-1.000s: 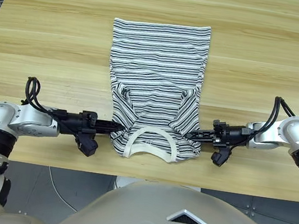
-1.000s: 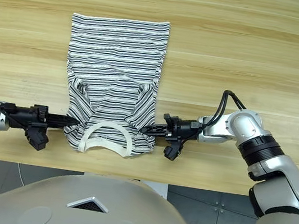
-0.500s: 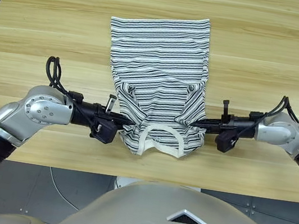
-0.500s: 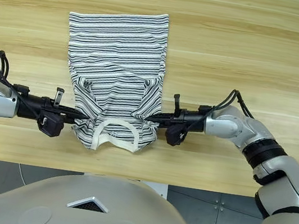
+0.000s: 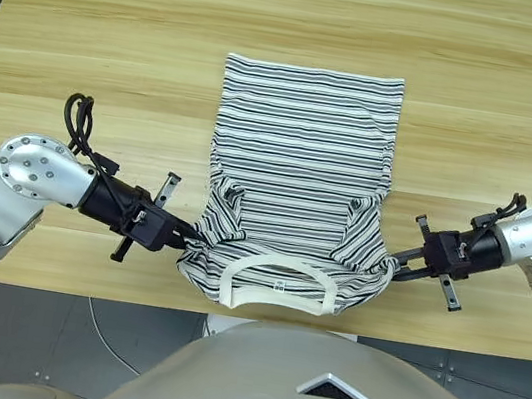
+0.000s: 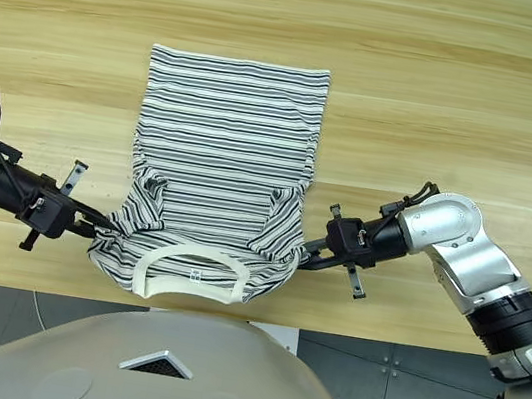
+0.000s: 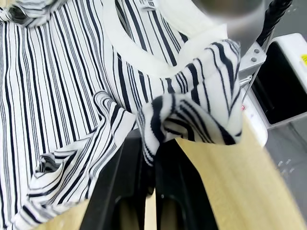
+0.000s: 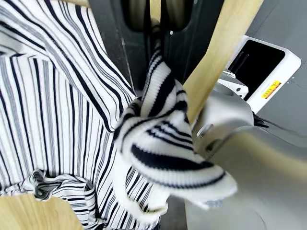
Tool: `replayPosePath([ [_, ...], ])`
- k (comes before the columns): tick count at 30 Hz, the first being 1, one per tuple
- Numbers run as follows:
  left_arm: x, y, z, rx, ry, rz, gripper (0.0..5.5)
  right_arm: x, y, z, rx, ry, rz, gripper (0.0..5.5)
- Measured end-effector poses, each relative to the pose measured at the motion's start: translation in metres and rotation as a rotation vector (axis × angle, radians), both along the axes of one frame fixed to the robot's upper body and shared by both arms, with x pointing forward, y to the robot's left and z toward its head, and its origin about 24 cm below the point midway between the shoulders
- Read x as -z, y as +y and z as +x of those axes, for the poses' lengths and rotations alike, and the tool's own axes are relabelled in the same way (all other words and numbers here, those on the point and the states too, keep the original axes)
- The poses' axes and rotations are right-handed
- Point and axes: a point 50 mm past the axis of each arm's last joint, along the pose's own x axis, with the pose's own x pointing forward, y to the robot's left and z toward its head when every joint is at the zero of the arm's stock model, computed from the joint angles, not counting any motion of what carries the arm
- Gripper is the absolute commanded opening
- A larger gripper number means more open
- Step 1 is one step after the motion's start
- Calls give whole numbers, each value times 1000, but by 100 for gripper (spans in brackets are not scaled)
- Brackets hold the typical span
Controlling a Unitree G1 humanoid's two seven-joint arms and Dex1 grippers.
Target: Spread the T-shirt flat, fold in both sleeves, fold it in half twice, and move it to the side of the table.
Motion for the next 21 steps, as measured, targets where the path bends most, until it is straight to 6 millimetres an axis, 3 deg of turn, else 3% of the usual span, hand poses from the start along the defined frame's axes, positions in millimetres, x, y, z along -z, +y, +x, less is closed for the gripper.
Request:
replayPosePath([
  [5,-22,-11,-5,14,98,-109,13,-10,0,-6,27,94,47,10],
  [9,-35,-13,5,-34,109,-151,13,-16,0,3,97,97,97,10],
  [15,-49,-5,33,-142,31,-208,13,-37,4,54,289,-54,213,10],
  [21,-54,2,57,-237,0,-251,13,-38,0,80,381,-106,197,10],
])
